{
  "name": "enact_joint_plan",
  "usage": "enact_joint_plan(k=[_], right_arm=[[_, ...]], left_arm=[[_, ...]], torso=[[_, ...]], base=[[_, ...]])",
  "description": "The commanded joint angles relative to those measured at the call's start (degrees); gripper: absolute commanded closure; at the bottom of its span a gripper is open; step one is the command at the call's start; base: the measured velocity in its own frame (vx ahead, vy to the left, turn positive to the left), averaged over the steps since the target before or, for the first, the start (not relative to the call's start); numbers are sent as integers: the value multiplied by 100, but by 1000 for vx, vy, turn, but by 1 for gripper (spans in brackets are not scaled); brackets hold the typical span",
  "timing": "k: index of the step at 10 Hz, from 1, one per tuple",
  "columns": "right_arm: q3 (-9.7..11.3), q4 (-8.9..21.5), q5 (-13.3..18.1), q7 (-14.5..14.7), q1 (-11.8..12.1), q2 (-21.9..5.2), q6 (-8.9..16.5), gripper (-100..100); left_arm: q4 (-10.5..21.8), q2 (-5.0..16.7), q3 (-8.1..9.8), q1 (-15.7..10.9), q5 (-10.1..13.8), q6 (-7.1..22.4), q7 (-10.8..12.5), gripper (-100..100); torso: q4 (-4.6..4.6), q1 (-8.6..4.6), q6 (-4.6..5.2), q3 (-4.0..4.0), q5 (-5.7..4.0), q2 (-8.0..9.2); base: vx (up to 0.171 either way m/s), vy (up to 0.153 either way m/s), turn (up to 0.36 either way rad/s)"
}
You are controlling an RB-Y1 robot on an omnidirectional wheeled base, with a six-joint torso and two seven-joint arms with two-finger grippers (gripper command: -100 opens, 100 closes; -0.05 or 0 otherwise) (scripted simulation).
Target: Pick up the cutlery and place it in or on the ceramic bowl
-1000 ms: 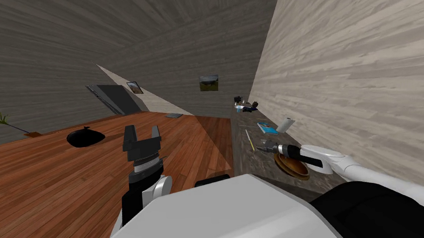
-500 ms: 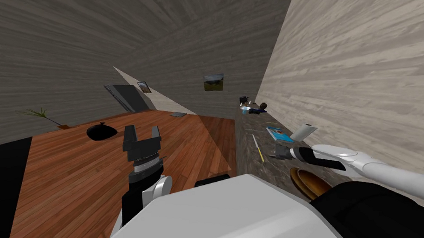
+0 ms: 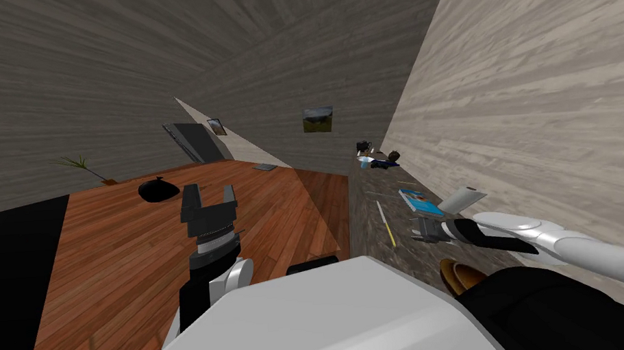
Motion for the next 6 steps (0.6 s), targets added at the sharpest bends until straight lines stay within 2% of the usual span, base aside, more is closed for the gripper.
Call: enact_joint_plan(k=[1,2,4,5,6], right_arm=[[132,152,174,37,135,-192,-95,-100],[227,271,280,59,190,-296,-164,-100],[227,271,280,59,190,-296,-164,-100],[386,453,440,93,287,-462,-269,-100],[445,514,494,104,324,-522,-303,-100]], left_arm=[[0,0,0,0,0,0,0,0],[0,0,0,0,0,0,0,0],[0,0,0,0,0,0,0,0],[0,0,0,0,0,0,0,0],[0,0,0,0,0,0,0,0]], torso=[[0,0,0,0,0,0],[-1,-5,0,-3,-1,-5],[0,-9,2,-1,-3,-1],[1,-2,2,3,-2,6],[2,-4,1,5,0,8]], base=[[38,-22,94],[41,-38,83],[11,-19,13],[0,-18,60],[3,-38,54]])
